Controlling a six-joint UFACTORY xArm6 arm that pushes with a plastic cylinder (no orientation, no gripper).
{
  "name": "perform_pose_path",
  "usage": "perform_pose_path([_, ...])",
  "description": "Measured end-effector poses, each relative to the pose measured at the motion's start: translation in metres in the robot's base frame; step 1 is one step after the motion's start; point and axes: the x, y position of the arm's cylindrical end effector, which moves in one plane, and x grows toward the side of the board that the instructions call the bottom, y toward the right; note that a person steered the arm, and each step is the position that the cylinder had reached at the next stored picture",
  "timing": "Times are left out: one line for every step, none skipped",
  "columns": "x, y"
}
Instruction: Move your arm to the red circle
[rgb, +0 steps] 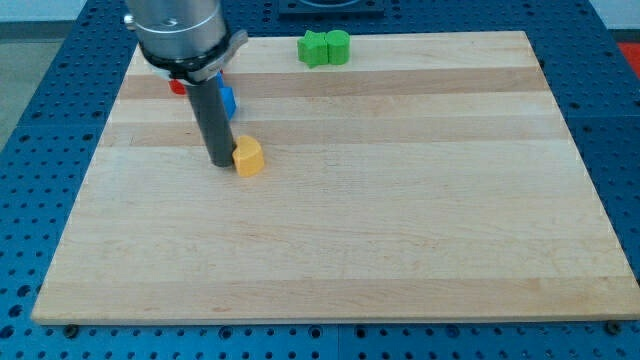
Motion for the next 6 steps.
perform_pose_path([0.0,0.033])
perform_pose_path([0.0,0.066])
perform_pose_path([0.0,0.081])
perform_pose_path([-0.006,0.033])
perform_pose_path([-0.021,-0.041])
perform_pose_path([-0.054,-0.094])
